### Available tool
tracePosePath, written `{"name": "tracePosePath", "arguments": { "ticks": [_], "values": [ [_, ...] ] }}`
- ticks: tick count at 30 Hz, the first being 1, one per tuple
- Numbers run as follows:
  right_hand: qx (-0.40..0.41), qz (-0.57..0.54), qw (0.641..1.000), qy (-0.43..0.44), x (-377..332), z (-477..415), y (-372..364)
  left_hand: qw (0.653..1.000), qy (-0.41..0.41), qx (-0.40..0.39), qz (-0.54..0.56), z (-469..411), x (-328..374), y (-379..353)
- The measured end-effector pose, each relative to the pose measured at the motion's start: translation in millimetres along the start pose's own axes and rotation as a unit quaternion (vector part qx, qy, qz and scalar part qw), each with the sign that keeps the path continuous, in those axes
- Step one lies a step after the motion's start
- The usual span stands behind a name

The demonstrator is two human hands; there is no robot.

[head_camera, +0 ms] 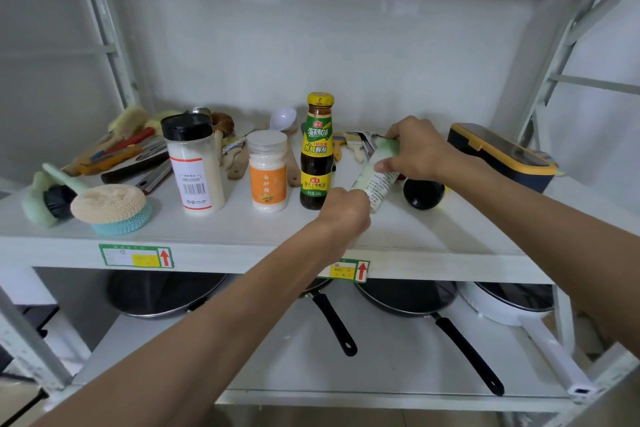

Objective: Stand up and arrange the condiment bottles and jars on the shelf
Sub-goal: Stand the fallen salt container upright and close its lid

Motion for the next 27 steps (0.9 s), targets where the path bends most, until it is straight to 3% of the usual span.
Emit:
{"name": "tracePosePath", "arguments": {
  "ticks": [4, 10, 15, 27],
  "values": [
    [0.016, -0.013, 1.0, 0.004, 4.3, 4.7, 1.5, 0.999, 0.013, 0.041, -0.021, 1.0, -12.9, 7.2],
    [0.026, -0.023, 0.999, 0.031, -4.5, 13.0, 1.5, 0.983, -0.112, 0.097, -0.106, 13.5, 12.0, 15.2],
    [0.038, -0.04, 0.996, 0.067, -12.9, 25.7, 1.9, 0.971, -0.176, 0.099, -0.127, 12.4, 24.7, 10.5],
    [0.037, -0.069, 0.987, 0.137, -28.7, 56.5, -2.5, 0.98, -0.142, 0.127, -0.053, -2.4, 5.7, 10.0]
  ]
}}
Point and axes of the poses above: each hand's wrist, its own z-axis away from the middle knuckle, its own y-axis out of the back of the hand, x = y × z, the point moved 10 cm from there along -z, towards the middle knuckle, and after that the axes turned 5 degrees about -z, right-handed, at the moved point
